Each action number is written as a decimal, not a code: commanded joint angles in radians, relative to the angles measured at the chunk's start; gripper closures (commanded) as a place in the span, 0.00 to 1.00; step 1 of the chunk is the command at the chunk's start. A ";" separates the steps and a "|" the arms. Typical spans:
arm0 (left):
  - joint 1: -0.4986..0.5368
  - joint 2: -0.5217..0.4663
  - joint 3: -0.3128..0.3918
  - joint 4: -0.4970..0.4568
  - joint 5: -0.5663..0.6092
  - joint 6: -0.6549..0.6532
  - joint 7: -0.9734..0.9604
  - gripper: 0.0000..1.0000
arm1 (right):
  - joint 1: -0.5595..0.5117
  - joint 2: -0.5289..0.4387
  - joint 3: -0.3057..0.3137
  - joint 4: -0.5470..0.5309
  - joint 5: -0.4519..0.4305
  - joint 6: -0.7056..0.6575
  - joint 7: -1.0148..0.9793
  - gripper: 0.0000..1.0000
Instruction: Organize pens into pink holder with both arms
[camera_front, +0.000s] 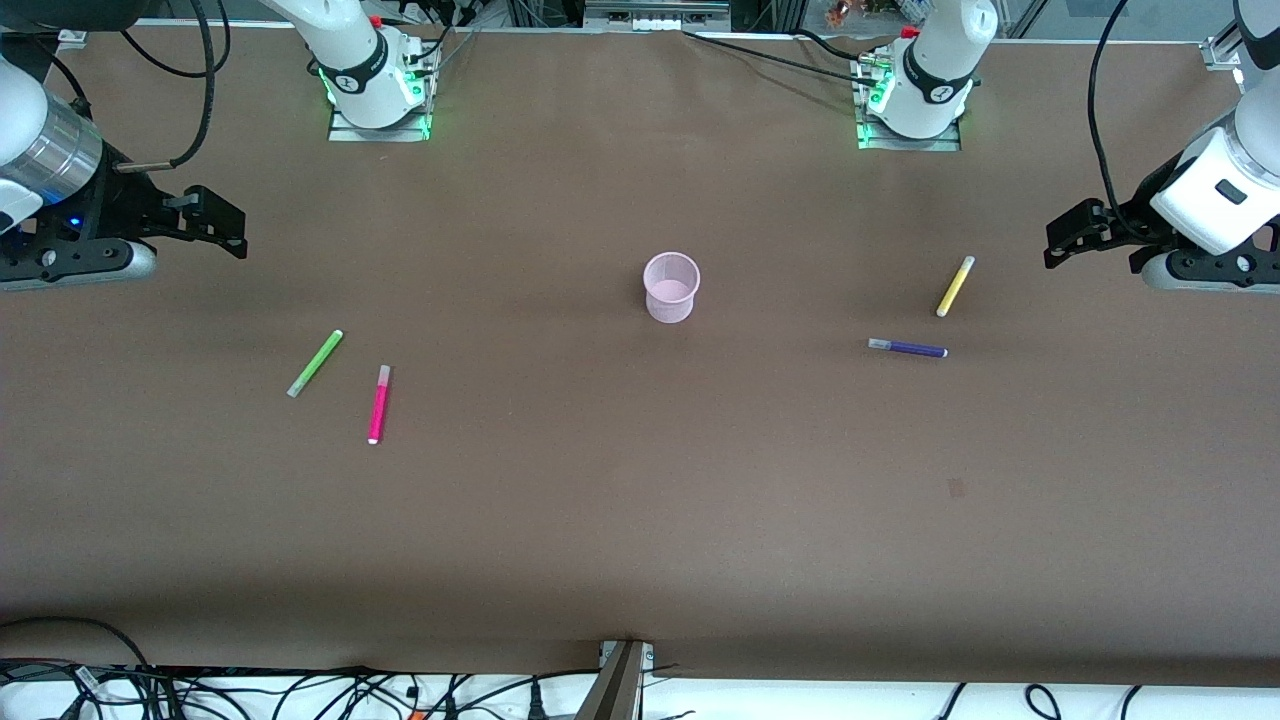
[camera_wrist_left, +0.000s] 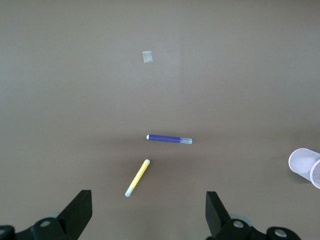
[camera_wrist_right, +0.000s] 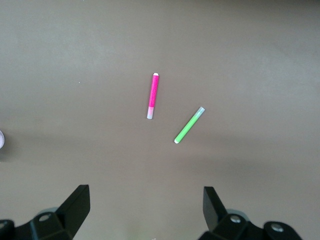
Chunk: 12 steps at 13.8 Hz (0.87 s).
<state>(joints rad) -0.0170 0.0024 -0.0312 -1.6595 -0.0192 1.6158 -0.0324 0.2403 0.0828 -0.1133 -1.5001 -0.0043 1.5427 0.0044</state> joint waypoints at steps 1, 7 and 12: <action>0.002 -0.028 -0.004 -0.031 0.007 0.007 0.000 0.00 | 0.005 0.011 -0.002 0.026 0.013 -0.010 0.017 0.00; 0.014 0.031 0.008 0.000 0.005 0.010 -0.011 0.00 | 0.004 0.011 -0.002 0.026 0.015 -0.009 0.017 0.00; 0.069 0.149 0.010 -0.013 0.002 0.022 -0.035 0.00 | 0.005 0.011 -0.002 0.026 0.015 -0.010 0.017 0.00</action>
<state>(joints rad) 0.0387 0.1066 -0.0160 -1.6752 -0.0192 1.6250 -0.0395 0.2404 0.0829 -0.1133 -1.5000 -0.0042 1.5428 0.0044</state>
